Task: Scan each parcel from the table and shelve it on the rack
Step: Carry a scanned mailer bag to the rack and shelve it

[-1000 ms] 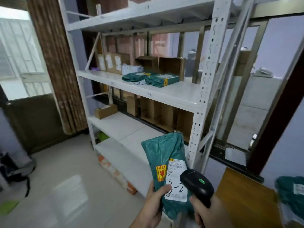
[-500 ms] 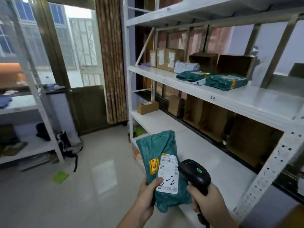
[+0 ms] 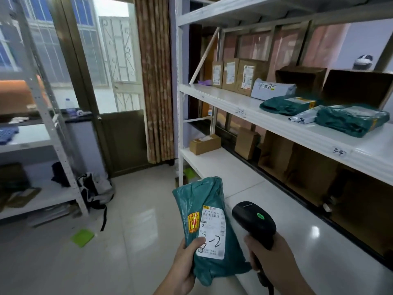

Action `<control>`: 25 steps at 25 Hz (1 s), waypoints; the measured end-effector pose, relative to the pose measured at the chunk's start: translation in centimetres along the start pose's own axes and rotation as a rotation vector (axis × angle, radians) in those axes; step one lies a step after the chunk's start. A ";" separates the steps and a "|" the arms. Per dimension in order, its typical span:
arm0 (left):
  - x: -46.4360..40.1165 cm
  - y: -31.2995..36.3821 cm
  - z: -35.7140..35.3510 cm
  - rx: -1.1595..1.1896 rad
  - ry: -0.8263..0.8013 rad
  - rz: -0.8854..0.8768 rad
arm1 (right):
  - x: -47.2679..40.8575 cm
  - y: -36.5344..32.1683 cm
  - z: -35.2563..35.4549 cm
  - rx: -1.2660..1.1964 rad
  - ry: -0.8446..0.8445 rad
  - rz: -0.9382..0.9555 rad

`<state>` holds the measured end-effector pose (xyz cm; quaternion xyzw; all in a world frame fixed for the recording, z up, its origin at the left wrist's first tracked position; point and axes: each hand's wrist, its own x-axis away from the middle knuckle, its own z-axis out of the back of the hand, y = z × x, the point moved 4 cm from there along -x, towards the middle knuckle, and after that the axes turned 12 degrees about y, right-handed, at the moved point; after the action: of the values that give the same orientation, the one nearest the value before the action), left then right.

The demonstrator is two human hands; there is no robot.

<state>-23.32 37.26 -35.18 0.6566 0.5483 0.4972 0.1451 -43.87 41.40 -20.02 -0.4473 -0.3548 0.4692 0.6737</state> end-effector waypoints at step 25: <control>-40.7 22.8 -4.0 -0.117 0.033 0.067 | -34.9 -9.2 -23.7 0.141 0.067 -0.239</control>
<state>-9.54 -7.48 -36.71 0.6566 0.4981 0.5440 0.1574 -30.43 0.42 -21.68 -0.3688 -0.3490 0.3940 0.7661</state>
